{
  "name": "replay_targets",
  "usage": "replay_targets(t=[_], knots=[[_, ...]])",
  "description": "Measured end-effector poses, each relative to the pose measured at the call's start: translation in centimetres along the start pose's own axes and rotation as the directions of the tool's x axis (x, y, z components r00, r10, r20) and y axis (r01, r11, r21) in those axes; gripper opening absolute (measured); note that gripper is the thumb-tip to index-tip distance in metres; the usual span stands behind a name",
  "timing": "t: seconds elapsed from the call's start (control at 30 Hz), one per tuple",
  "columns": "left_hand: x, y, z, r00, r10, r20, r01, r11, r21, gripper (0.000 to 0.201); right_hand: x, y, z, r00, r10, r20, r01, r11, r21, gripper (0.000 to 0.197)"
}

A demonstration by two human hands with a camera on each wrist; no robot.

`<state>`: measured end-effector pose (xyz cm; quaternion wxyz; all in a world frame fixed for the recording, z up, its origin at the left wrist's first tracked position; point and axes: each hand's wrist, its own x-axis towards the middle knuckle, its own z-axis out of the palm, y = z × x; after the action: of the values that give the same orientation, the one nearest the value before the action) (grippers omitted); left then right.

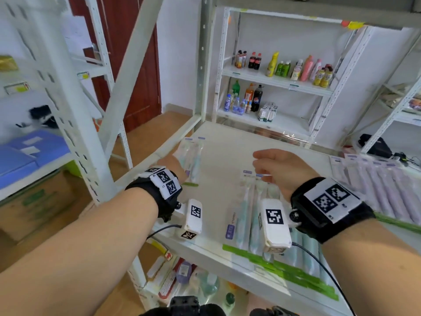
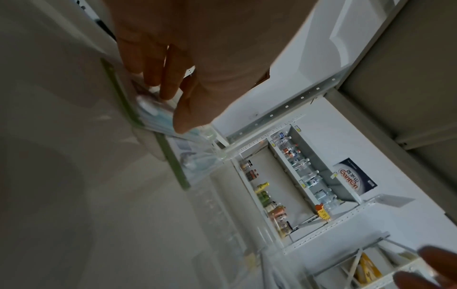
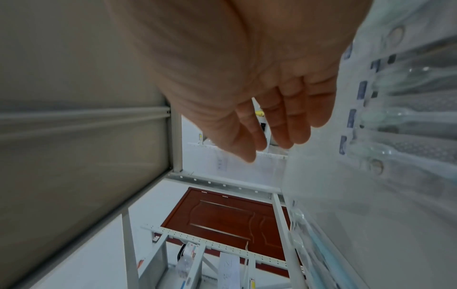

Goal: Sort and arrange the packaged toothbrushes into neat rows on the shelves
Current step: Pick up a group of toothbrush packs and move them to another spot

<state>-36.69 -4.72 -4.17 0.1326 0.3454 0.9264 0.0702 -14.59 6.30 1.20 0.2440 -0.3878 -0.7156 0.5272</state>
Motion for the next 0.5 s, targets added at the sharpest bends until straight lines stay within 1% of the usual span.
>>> replay_targets(t=[0.07, 0.13, 0.2, 0.27, 0.33, 0.4, 0.5], knots=[[0.3, -0.3, 0.5, 1.0, 0.019, -0.003, -0.018, 0.999, 0.043, 0.052, 0.4, -0.2, 1.0, 1.0, 0.006, 0.021, -0.006, 1.0, -0.026, 0.021], [0.4, -0.1, 0.8, 0.999, 0.03, 0.012, -0.03, 0.997, 0.069, 0.047, 0.7, -0.4, 1.8, 0.999, 0.014, 0.043, -0.012, 0.998, -0.058, 0.021], [0.4, -0.2, 0.6, 0.998, 0.043, -0.039, -0.042, 0.998, 0.037, 0.035, 1.1, -0.5, 2.5, 0.997, 0.017, 0.07, -0.01, 0.996, -0.089, 0.021], [0.3, -0.1, 0.3, 0.996, 0.052, -0.072, -0.054, 0.998, -0.021, 0.03, 1.7, -0.7, 3.1, 0.995, 0.025, 0.101, -0.012, 0.992, -0.127, 0.022], [0.5, -0.2, 0.2, 0.995, 0.066, -0.076, -0.07, 0.996, -0.053, 0.033, 2.2, -0.8, 3.6, 0.992, 0.035, 0.125, -0.015, 0.987, -0.157, 0.022], [0.7, -0.1, 0.0, 0.996, 0.082, -0.039, -0.085, 0.993, -0.077, 0.038, 2.6, -0.8, 4.0, 0.99, 0.047, 0.136, -0.022, 0.983, -0.181, 0.02], [0.9, 0.0, 0.0, 0.994, 0.103, -0.038, -0.106, 0.992, -0.07, 0.036, 3.3, -0.8, 4.4, 0.987, 0.07, 0.146, -0.036, 0.974, -0.224, 0.02]])
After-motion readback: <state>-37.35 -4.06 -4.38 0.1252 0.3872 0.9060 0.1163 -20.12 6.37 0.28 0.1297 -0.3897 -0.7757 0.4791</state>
